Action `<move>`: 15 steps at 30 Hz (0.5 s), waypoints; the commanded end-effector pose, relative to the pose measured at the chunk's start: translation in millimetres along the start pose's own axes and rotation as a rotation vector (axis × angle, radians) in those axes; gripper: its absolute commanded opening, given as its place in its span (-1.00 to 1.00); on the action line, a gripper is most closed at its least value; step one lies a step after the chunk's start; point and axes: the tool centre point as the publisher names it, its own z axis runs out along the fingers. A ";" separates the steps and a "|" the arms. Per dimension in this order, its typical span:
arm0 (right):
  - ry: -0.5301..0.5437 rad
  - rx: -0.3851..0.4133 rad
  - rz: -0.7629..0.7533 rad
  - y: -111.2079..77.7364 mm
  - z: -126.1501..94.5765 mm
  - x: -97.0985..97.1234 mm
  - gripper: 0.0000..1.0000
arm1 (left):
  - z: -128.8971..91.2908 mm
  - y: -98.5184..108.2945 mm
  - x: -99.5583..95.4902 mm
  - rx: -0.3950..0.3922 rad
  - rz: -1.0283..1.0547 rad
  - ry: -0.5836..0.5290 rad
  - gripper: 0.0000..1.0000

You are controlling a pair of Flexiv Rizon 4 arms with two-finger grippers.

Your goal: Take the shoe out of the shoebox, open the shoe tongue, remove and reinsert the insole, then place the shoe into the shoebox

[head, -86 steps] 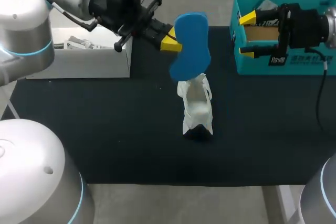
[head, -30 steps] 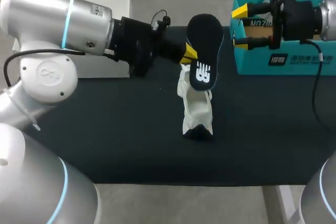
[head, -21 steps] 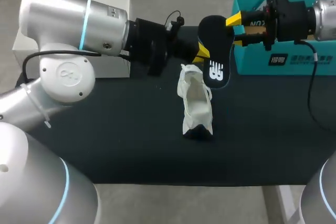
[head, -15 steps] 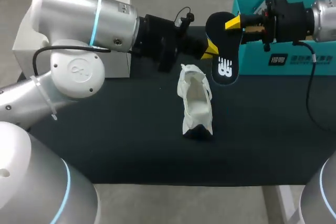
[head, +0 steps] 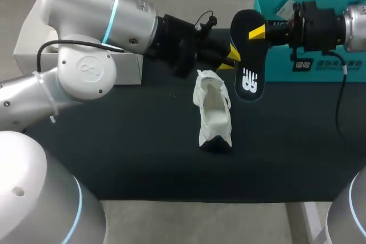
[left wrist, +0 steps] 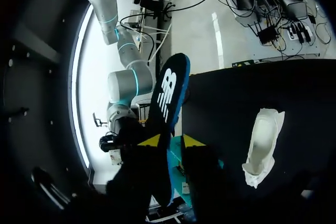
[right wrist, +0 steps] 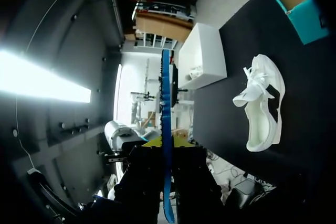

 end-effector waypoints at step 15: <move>-0.072 0.096 0.016 4.5 21.2 -28.2 -1.00 | -58.9 24.1 -19.3 0.170 -0.062 0.573 1.00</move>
